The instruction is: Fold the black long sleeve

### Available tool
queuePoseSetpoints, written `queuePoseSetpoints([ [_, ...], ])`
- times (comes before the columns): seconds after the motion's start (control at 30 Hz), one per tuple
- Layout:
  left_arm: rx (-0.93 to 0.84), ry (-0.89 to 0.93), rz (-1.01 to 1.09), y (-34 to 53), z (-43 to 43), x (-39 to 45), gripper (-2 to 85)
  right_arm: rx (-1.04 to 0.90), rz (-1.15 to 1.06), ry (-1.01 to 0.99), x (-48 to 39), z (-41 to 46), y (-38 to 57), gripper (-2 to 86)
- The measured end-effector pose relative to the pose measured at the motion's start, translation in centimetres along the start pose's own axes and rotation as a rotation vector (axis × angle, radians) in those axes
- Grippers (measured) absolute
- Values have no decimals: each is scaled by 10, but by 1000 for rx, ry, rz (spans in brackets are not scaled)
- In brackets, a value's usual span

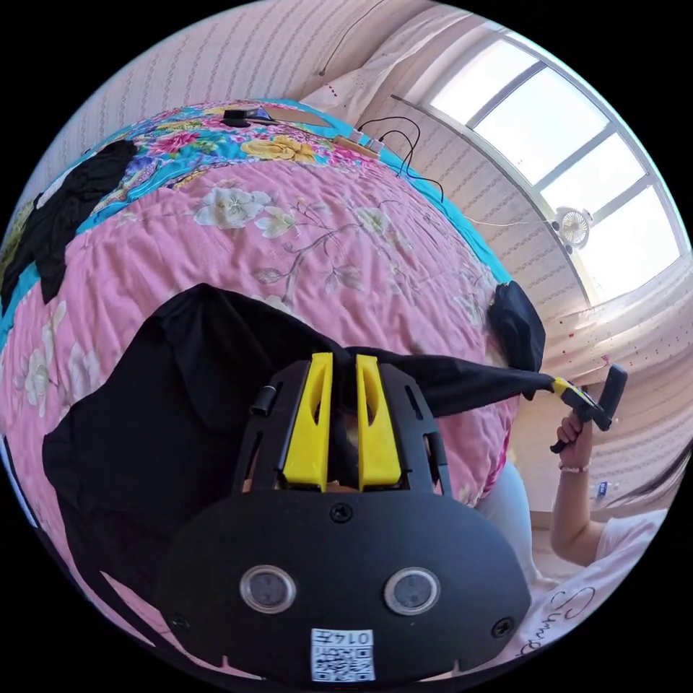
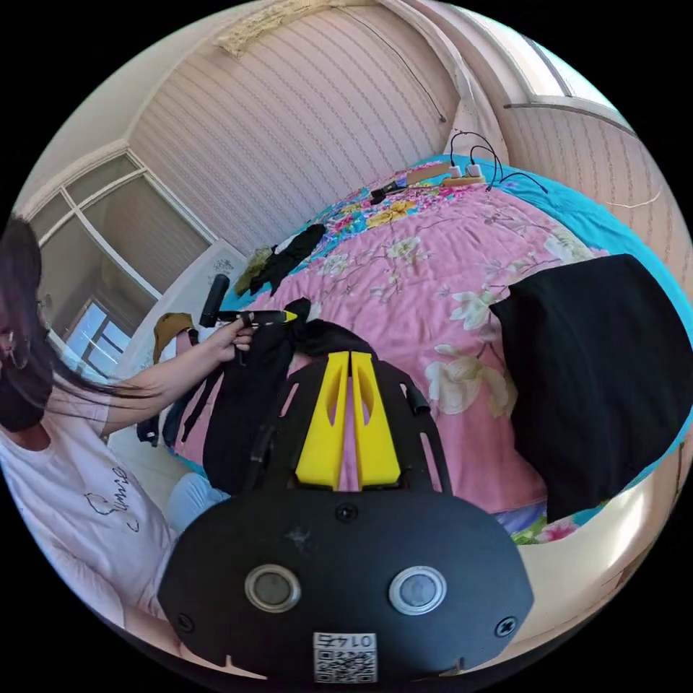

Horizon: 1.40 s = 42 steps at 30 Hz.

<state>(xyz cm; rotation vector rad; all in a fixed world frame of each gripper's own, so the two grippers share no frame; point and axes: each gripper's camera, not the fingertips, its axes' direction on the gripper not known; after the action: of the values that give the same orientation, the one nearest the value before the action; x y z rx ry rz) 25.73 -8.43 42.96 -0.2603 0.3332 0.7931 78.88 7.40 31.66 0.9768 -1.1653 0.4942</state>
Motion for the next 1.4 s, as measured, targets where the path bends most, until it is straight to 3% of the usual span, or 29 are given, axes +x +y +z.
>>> queuePoseSetpoints([
  [0.13, 4, -16, 28, -16, 17, 20, 58, 66, 125, 55, 18, -74, 2, -1],
  [0.33, -1, -29, 1, -34, 47, 40, 12, 132, 320, 86, 52, -116, 13, 0],
  [0.57, -2, -52, 89, -61, 78, 79, -6, 295, 316, 46, 50, -152, -7, -1],
  [0.63, -30, -36, 265, -69, 91, 109, 1, 222, 263, 155, 42, -159, -15, -1],
  [0.73, -124, -81, 503, -74, 121, 152, 47, 199, 226, 165, 37, -171, -22, 0],
  [0.83, -198, -157, 595, -80, 162, 185, 69, 199, 236, 140, 35, -184, -23, -1],
  [0.93, -356, -132, 632, -82, 210, 206, 21, 197, 227, 129, 28, -196, -29, 0],
  [1.07, -328, -221, 657, -86, 226, 229, -6, 215, 243, 128, 22, -205, -31, 1],
  [1.2, -175, -339, 510, -106, 224, 232, -9, 269, 236, 86, 11, -224, -29, 6],
  [1.33, -128, -242, 374, -123, 234, 233, -8, 278, 217, 49, 1, -239, -28, 9],
  [1.4, -124, -140, 426, -124, 238, 250, -7, 285, 204, 31, -4, -247, -28, 15],
])
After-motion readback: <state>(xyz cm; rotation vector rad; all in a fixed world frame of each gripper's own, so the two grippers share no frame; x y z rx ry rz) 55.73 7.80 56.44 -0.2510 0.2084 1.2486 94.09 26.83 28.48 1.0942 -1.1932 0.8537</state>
